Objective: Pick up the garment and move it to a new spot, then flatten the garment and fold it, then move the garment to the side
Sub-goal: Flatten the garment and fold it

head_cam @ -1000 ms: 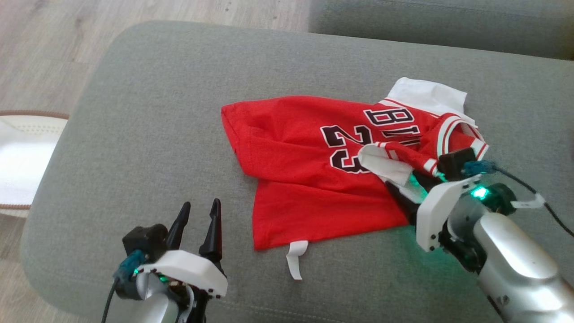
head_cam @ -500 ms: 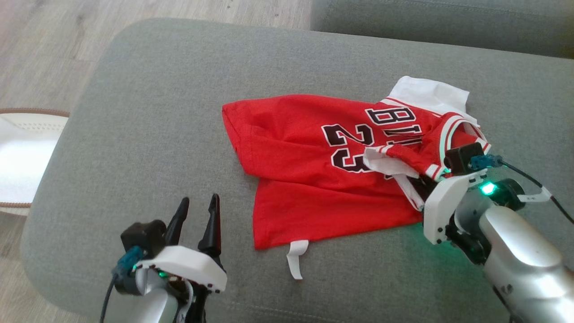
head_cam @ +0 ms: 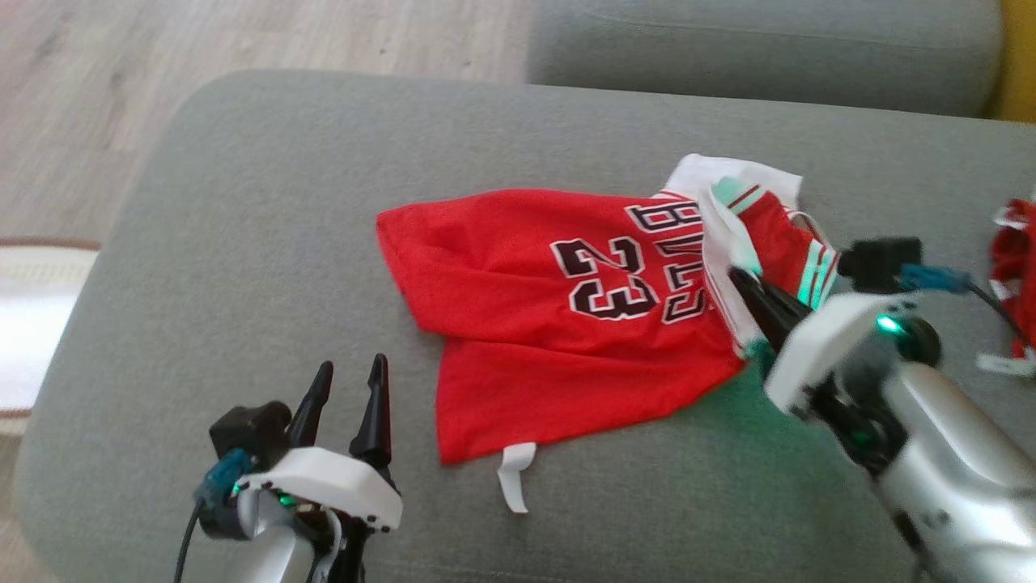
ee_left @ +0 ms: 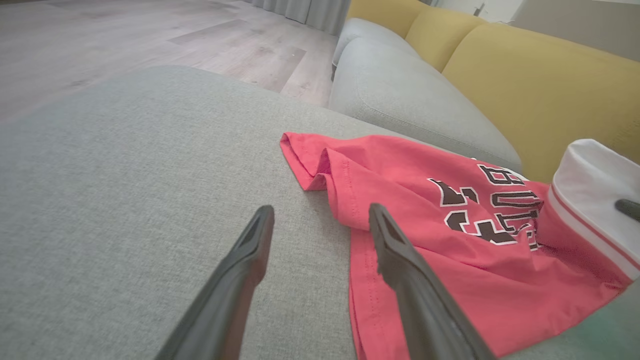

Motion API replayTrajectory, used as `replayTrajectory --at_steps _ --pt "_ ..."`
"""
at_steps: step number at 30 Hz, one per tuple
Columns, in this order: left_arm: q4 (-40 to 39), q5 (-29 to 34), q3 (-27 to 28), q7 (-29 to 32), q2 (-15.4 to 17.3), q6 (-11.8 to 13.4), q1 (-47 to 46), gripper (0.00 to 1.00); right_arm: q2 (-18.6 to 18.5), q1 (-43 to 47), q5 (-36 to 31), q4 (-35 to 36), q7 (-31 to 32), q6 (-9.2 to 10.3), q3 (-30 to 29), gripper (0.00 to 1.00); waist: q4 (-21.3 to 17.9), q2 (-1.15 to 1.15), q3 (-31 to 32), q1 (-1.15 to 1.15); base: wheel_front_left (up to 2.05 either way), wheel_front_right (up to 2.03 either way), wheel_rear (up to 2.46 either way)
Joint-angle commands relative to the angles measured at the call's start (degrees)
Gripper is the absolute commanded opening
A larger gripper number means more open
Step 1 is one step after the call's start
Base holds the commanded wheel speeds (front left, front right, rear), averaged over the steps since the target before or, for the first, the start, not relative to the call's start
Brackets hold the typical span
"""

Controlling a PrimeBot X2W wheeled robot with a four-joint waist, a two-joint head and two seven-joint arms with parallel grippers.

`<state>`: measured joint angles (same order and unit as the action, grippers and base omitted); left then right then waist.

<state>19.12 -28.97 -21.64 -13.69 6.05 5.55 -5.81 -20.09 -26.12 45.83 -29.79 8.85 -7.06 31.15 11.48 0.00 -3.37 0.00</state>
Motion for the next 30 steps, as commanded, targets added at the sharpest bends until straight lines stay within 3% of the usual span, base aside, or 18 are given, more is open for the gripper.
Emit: replayTrajectory --at_steps 1,9,16,17,18,25,30 --pt "-1.9 -0.2 1.8 -0.4 1.0 0.3 -0.9 1.0 -2.3 1.2 0.5 2.4 0.8 -0.43 -0.8 0.0 -1.2 0.0 0.5 0.0 0.0 0.0 0.0" --pt "-3.1 -0.2 1.7 0.2 1.7 0.9 -0.6 1.0 -6.5 11.5 0.1 11.3 8.6 -0.43 -10.5 0.0 -5.1 0.0 0.3 0.0 0.0 0.0 0.0" --pt "-4.3 -0.2 1.6 0.7 2.2 1.3 -0.7 1.0 -3.8 20.9 -3.0 17.3 18.5 -0.43 -21.1 0.0 -7.1 0.0 -0.8 0.0 0.0 0.0 0.0" --pt "-4.3 -0.2 1.5 0.8 2.2 1.3 -0.9 1.0 -3.0 21.7 -4.2 17.8 19.8 -0.43 -22.2 0.47 -7.3 0.0 -1.0 0.0 0.0 0.0 0.0" --pt "-4.4 -0.2 1.4 0.9 2.2 1.3 -1.0 1.0 -2.0 22.2 -5.3 18.3 20.9 -0.43 -23.1 1.0 -7.5 0.0 -1.2 0.0 0.0 0.0 0.0" --pt "-4.3 -0.2 1.3 0.9 2.5 1.4 -1.4 1.0 2.5 24.5 -10.1 22.3 24.6 -0.43 -28.0 1.0 -8.3 0.0 -1.4 0.0 0.0 0.0 0.0" --pt "-4.2 -0.4 1.2 1.0 2.9 1.6 -1.0 1.0 3.6 24.9 -13.5 28.9 21.6 -0.43 -34.7 1.0 -8.8 0.0 -0.3 0.0 0.0 0.0 0.0"
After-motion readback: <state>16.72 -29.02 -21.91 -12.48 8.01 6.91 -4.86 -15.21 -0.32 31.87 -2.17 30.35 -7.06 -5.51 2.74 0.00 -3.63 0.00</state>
